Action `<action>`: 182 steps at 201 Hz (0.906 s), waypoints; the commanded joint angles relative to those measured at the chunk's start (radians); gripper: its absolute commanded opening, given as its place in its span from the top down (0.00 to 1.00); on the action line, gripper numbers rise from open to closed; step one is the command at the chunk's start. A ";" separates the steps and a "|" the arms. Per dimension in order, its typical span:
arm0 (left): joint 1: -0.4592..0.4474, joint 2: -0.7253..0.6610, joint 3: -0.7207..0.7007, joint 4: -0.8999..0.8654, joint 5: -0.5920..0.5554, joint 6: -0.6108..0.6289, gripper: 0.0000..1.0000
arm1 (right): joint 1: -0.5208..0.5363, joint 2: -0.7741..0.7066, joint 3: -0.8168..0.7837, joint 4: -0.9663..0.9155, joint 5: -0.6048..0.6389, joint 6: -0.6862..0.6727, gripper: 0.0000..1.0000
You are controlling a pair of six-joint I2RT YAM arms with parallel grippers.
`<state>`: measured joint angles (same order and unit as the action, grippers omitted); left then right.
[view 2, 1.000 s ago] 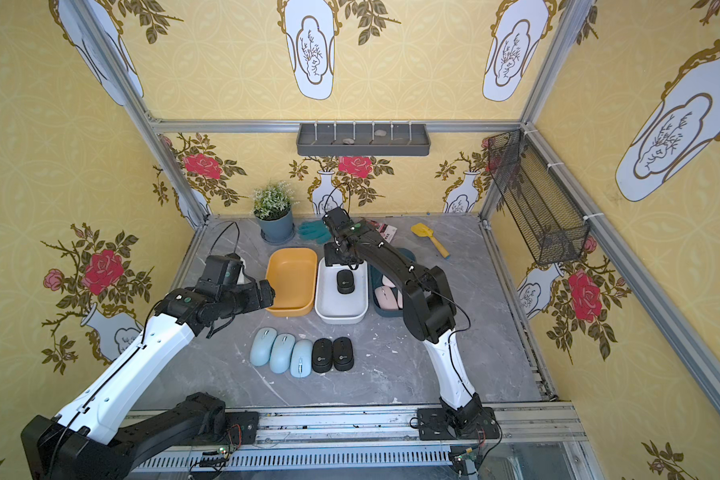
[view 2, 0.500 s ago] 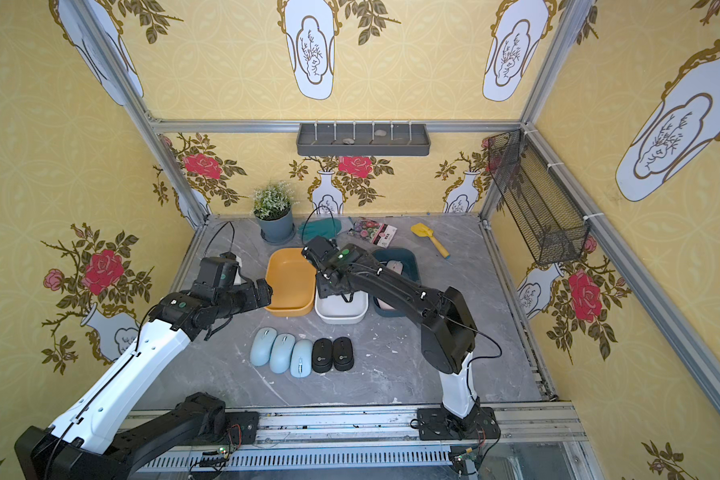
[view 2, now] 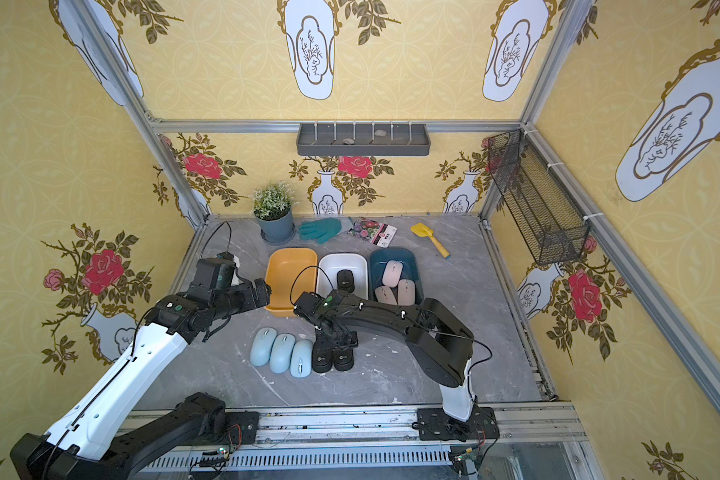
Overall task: Place the mice by color into the storage box
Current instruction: Pick up the mouse from the center of the board.
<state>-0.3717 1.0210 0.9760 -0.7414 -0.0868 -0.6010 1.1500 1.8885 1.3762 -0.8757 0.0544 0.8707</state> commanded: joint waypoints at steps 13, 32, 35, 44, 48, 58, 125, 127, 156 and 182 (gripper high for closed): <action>-0.001 0.005 0.009 -0.021 -0.015 0.014 0.02 | 0.013 -0.003 -0.031 0.029 -0.035 0.062 0.34; -0.001 0.008 0.005 -0.022 -0.013 0.010 0.02 | 0.013 -0.018 -0.060 0.037 -0.033 0.070 0.34; -0.001 0.008 0.005 -0.022 -0.012 0.010 0.02 | 0.012 -0.019 -0.067 0.038 -0.032 0.070 0.34; -0.002 0.011 0.004 -0.022 -0.012 0.009 0.02 | 0.007 -0.023 -0.084 0.039 -0.033 0.070 0.35; 0.000 0.011 0.004 -0.021 -0.011 0.008 0.02 | 0.007 -0.023 -0.090 0.039 -0.033 0.072 0.35; -0.001 0.013 0.006 -0.022 -0.011 0.009 0.02 | 0.007 -0.026 -0.105 0.039 -0.033 0.073 0.35; -0.001 0.025 0.018 -0.022 -0.004 0.007 0.02 | 0.004 -0.033 -0.140 0.050 -0.029 0.077 0.37; -0.001 0.025 0.018 -0.022 -0.003 0.007 0.02 | 0.004 -0.033 -0.142 0.051 -0.029 0.076 0.37; -0.002 0.022 -0.002 -0.022 0.017 0.002 0.02 | 0.004 -0.035 -0.167 0.067 -0.044 0.082 0.38; -0.002 0.016 -0.046 -0.017 0.041 -0.005 0.02 | 0.004 -0.037 -0.194 0.085 -0.054 0.087 0.41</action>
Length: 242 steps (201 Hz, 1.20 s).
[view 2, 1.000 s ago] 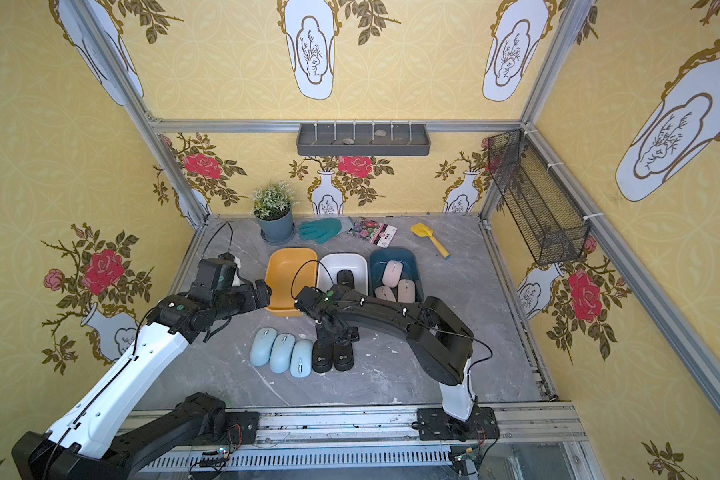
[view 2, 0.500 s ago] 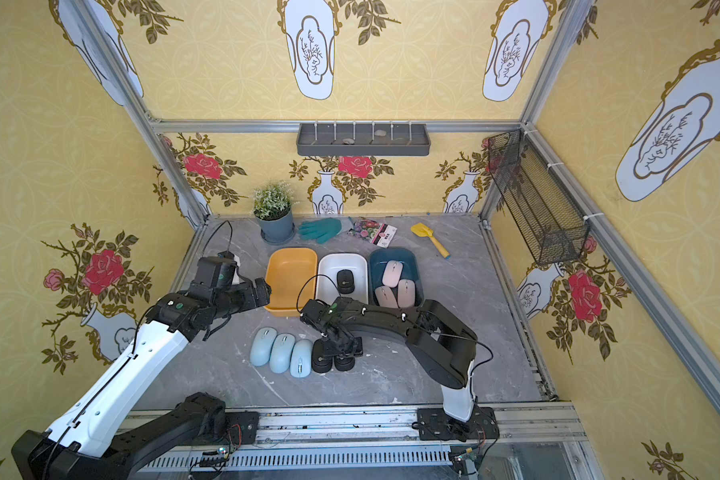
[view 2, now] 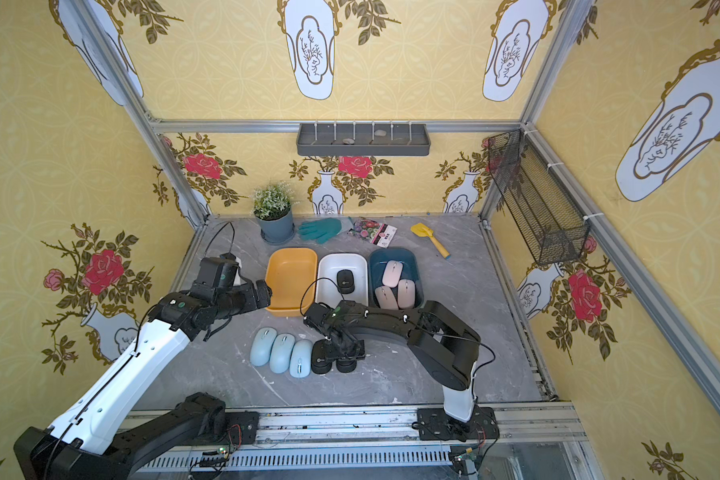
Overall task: Place the mice by color into the storage box
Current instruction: Pick up the mouse from the center of the board.
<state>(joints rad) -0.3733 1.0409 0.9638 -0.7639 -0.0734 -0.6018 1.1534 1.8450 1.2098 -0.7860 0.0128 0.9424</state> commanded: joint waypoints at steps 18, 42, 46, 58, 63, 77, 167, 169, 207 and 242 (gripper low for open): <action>-0.001 -0.012 -0.052 0.004 0.034 -0.013 0.02 | 0.000 0.013 -0.027 -0.002 -0.020 0.007 0.46; -0.001 -0.016 -0.064 0.004 0.046 -0.021 0.02 | 0.002 0.009 -0.007 -0.016 -0.018 -0.011 0.53; -0.001 -0.016 -0.067 0.004 0.048 -0.023 0.02 | 0.000 0.005 -0.005 -0.018 -0.016 -0.014 0.57; -0.003 -0.016 -0.073 0.003 0.048 -0.027 0.02 | -0.005 -0.008 0.005 -0.034 -0.006 -0.027 0.59; -0.003 -0.017 -0.076 0.005 0.047 -0.029 0.02 | -0.010 -0.016 0.009 -0.045 0.000 -0.030 0.59; -0.003 -0.018 -0.082 0.007 0.043 -0.033 0.02 | -0.027 -0.038 0.025 -0.068 0.008 -0.044 0.59; -0.005 -0.010 -0.063 0.017 0.035 -0.027 0.02 | -0.133 -0.102 0.302 -0.255 0.031 -0.206 0.59; -0.005 -0.011 -0.063 0.017 0.034 -0.027 0.02 | -0.138 -0.100 0.313 -0.257 0.030 -0.214 0.59; -0.004 -0.003 -0.054 0.014 0.024 -0.026 0.02 | -0.253 -0.070 0.451 -0.239 0.021 -0.348 0.59; -0.005 0.004 -0.039 0.010 0.012 -0.020 0.02 | -0.349 0.034 0.524 -0.195 -0.002 -0.451 0.58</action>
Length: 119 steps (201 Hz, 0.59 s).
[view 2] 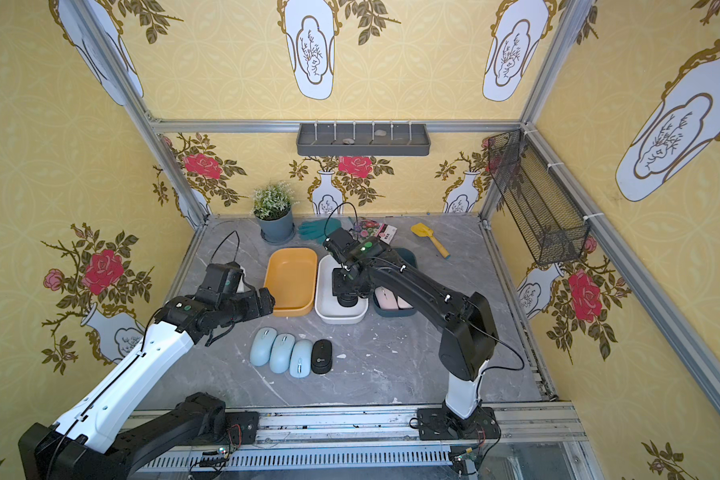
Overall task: Place the mice by color into the storage box
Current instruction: Pick up the mouse from the center of the board, then place the mouse in the storage box.
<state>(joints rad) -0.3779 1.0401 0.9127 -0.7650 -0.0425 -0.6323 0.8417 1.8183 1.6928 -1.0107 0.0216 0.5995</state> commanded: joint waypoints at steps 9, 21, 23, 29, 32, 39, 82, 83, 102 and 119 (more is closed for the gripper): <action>0.001 0.007 0.018 0.010 -0.026 0.014 0.02 | -0.049 0.088 0.045 0.051 -0.017 -0.130 0.58; 0.000 0.016 0.029 0.010 -0.033 0.017 0.02 | -0.065 0.126 0.053 0.078 -0.026 -0.149 0.58; 0.001 0.018 0.030 0.010 -0.033 0.018 0.02 | -0.068 0.132 0.056 0.082 -0.029 -0.151 0.58; 0.000 0.023 0.035 0.010 -0.033 0.018 0.02 | -0.076 0.152 0.063 0.094 -0.036 -0.161 0.58; 0.000 0.026 0.036 0.010 -0.032 0.019 0.02 | -0.079 0.161 0.066 0.099 -0.039 -0.164 0.58; 0.000 0.032 0.041 0.011 -0.031 0.019 0.02 | -0.086 0.178 0.074 0.111 -0.041 -0.171 0.58; 0.000 0.070 0.062 0.013 -0.034 0.032 0.02 | -0.109 0.256 0.137 0.152 -0.094 -0.188 0.58; -0.001 0.070 0.063 0.013 -0.034 0.032 0.02 | -0.109 0.258 0.137 0.151 -0.095 -0.187 0.58; 0.000 0.074 0.067 0.013 -0.042 0.036 0.02 | -0.104 0.276 0.137 0.162 -0.114 -0.188 0.58; -0.001 0.084 0.072 0.014 -0.041 0.036 0.02 | -0.098 0.290 0.127 0.178 -0.133 -0.184 0.58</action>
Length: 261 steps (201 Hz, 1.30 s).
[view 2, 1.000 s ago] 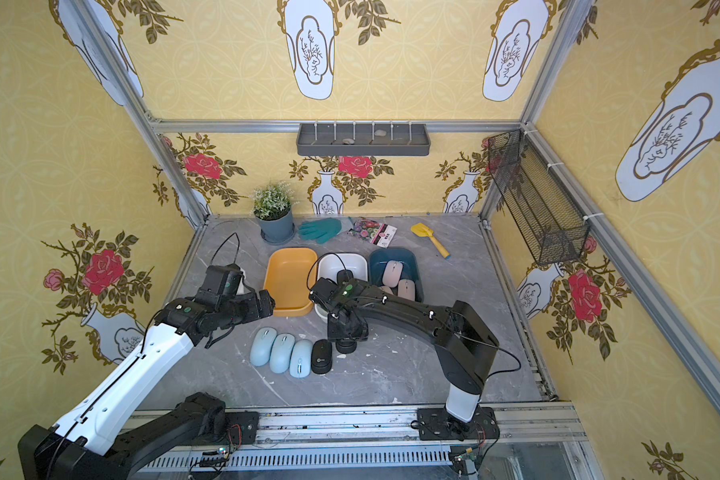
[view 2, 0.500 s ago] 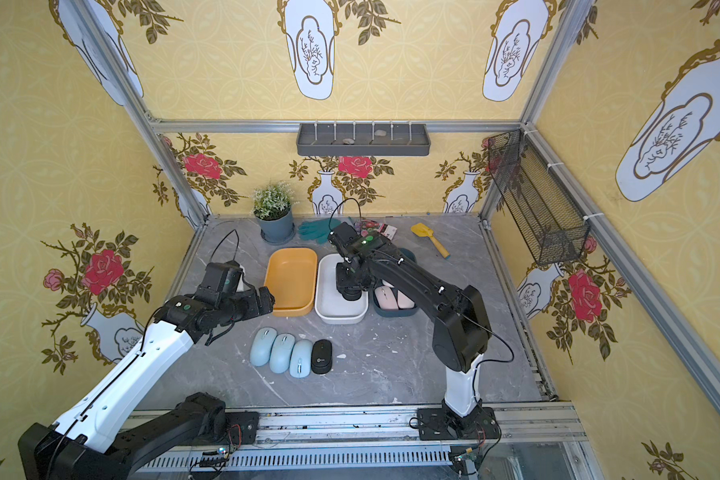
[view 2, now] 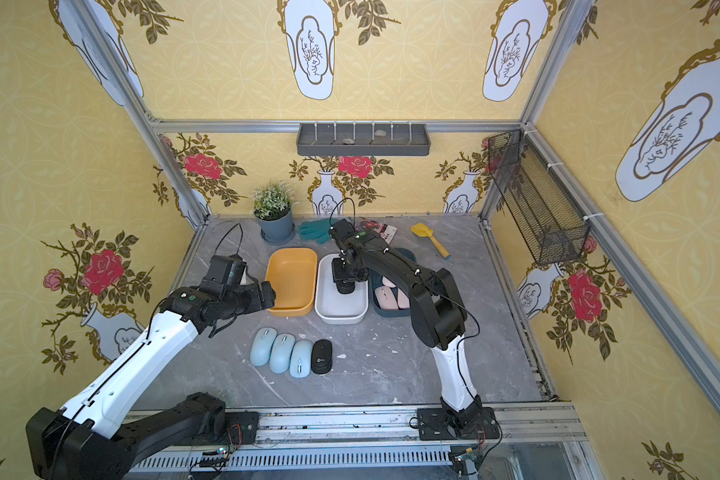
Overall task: Place the mice by color into the storage box
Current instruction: Place the mouse in the storage box.
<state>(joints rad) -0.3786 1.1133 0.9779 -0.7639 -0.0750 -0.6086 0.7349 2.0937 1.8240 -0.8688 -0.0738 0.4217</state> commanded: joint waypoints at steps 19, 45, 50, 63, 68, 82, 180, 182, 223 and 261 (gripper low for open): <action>0.001 0.019 0.010 0.016 -0.005 0.013 0.02 | 0.016 0.033 -0.012 0.048 -0.049 0.000 0.58; 0.002 0.024 0.016 0.017 -0.003 0.014 0.02 | 0.019 0.051 -0.013 0.056 -0.054 -0.006 0.58; 0.002 0.026 0.019 0.017 -0.004 0.016 0.02 | 0.018 0.054 -0.012 0.056 -0.056 -0.005 0.57; 0.002 0.030 0.025 0.016 -0.002 0.018 0.02 | 0.020 0.064 -0.010 0.058 -0.061 -0.005 0.57; 0.001 0.031 0.027 0.016 -0.004 0.019 0.02 | 0.021 0.067 -0.011 0.059 -0.065 -0.006 0.57; 0.000 0.030 0.028 0.016 -0.005 0.019 0.02 | 0.026 0.079 -0.004 0.057 -0.066 -0.007 0.56; 0.000 0.020 0.006 0.038 0.007 0.022 0.02 | 0.034 0.065 0.067 0.006 0.011 -0.011 0.32; 0.000 0.019 0.004 0.039 0.007 0.022 0.02 | 0.034 0.065 0.068 0.003 0.012 -0.011 0.32; 0.000 0.001 -0.013 0.048 0.002 0.022 0.02 | 0.045 0.073 0.125 -0.055 0.054 -0.011 0.30; 0.002 -0.028 -0.027 0.048 0.000 0.023 0.02 | 0.107 0.008 0.169 -0.137 0.145 0.022 0.29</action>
<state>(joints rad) -0.3782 1.1000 0.9634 -0.7300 -0.0742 -0.5938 0.8051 2.1468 1.9690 -0.9295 -0.0151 0.4187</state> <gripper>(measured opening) 0.979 0.708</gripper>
